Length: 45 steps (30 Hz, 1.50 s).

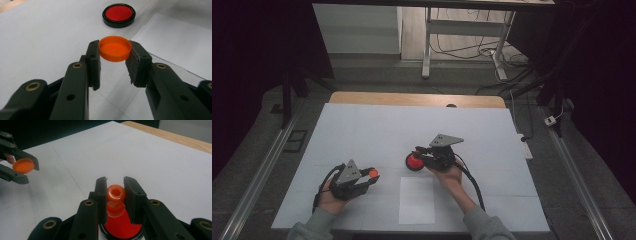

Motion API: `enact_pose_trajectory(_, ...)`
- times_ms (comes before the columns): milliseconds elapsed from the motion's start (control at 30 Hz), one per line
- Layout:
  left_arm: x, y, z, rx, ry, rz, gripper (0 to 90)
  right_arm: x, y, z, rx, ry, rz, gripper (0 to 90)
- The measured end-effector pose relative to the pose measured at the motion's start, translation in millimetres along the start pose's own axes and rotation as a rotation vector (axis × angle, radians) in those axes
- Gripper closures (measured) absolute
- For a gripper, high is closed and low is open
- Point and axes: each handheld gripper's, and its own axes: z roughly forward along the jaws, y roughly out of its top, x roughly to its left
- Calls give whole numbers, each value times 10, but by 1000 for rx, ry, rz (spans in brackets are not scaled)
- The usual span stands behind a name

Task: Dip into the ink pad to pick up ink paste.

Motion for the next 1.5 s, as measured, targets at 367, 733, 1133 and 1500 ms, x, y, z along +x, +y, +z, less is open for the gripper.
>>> enact_pose_trajectory(367,-2,0,0,1,-2,0,647,21,6,81,21,-7,-19,725)
enact_pose_trajectory(733,-4,0,4,4,-4,2,648,-13,-31,150,46,-8,-12,726)
enact_pose_trajectory(1133,-7,1,12,7,-6,5,647,-43,-100,220,100,-39,-33,725)
enact_pose_trajectory(1500,-6,-1,13,9,-3,7,647,-45,-119,230,121,-58,-56,725)
